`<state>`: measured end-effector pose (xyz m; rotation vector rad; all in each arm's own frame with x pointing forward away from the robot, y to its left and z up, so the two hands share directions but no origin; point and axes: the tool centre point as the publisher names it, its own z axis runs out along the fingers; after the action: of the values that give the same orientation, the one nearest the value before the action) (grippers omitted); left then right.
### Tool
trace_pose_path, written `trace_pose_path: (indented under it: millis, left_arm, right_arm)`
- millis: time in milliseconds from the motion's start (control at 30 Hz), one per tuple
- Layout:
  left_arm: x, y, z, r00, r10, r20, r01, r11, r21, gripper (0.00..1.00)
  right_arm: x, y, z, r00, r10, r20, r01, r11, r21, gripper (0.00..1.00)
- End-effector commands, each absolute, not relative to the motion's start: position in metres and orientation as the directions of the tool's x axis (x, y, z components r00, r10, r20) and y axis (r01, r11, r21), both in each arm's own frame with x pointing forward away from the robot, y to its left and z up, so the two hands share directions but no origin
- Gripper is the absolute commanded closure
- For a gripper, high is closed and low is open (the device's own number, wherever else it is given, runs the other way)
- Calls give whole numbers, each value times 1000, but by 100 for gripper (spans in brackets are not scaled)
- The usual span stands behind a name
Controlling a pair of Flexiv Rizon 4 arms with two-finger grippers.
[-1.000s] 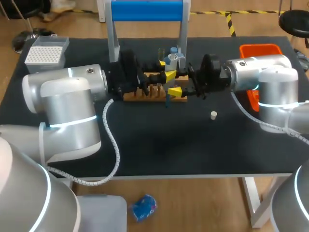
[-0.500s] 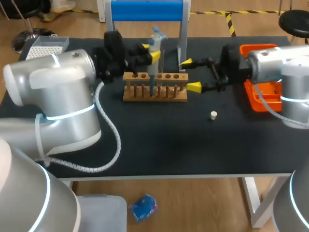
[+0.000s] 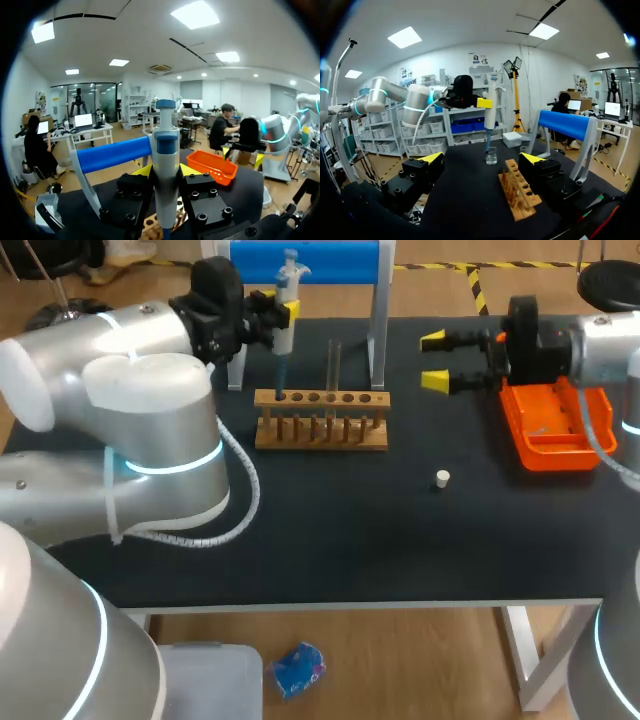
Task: Invert the test tube, pick up the pipette, mount the tip to pipette, aspirate from beaker and dispense into the tube, eject the tip, return the pipette, and cap with the stopper.
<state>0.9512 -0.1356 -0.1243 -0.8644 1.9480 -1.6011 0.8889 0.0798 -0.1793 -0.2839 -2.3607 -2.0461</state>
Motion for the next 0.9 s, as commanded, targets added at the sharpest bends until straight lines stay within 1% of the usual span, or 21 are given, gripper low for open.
trace_pose_path:
  millis: [33, 600, 633, 733, 900]
  left_arm:
    - [962, -149, -121, -603, -798, 9, -178, 123, -976, 100]
    - [962, -149, -121, -603, -798, 9, -178, 123, -976, 100]
    - [970, -147, -121, -578, -815, 36, -195, 95, -976, 100]
    - [989, -143, -121, -544, -837, 58, -226, 79, -971, 100]
    - [1011, -133, -123, -516, -853, 77, -283, 85, -955, 100]
  right_arm:
    - [895, 83, -171, -983, 135, 124, 145, 162, 976, 0]
    - [895, 83, -171, -983, 135, 124, 145, 162, 976, 0]
    - [902, 86, -173, -978, 165, 131, 161, 186, 969, 0]
    - [919, 93, -172, -966, 219, 135, 182, 210, 961, 0]
    - [943, 104, -174, -950, 260, 170, 228, 211, 951, 0]
